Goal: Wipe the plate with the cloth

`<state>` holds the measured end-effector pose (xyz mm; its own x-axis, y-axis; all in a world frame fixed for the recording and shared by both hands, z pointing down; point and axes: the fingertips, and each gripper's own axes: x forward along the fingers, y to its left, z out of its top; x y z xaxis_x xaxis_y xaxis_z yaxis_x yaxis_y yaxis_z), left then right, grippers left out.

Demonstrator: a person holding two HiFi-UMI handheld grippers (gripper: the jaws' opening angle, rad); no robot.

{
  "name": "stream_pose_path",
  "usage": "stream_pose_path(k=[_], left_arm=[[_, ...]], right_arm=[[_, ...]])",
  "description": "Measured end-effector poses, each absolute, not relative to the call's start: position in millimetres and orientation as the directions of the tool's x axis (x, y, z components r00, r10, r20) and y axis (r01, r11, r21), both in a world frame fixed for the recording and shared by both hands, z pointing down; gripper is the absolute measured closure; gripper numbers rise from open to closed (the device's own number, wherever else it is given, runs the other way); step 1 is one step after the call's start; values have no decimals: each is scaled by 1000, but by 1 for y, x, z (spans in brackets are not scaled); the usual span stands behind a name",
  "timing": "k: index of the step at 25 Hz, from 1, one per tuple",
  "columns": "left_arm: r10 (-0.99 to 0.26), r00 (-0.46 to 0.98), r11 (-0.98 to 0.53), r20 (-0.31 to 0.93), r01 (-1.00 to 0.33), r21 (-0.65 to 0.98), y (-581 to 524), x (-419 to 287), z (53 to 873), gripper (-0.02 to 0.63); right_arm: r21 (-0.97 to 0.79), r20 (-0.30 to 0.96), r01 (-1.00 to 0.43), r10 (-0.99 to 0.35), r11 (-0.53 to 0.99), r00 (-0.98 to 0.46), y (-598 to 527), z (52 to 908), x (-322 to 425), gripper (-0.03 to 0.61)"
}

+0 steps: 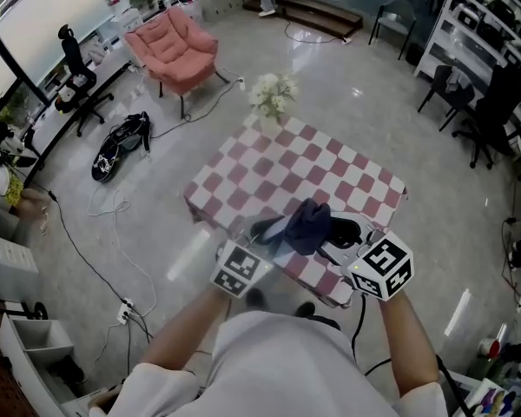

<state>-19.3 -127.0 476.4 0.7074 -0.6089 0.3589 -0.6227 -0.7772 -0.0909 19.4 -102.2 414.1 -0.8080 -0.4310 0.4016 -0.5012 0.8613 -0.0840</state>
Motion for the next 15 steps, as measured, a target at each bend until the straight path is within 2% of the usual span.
stream_pose_path(k=[7, 15], left_arm=[[-614, 673, -789, 413, -547, -280, -111, -9, 484, 577], [-637, 627, -768, 448, -468, -438, -105, -5, 491, 577]], right_arm=[[-115, 395, -498, -421, 859, -817, -101, 406, 9, 446], [-229, 406, -473, -359, 850, -841, -96, 417, -10, 446]])
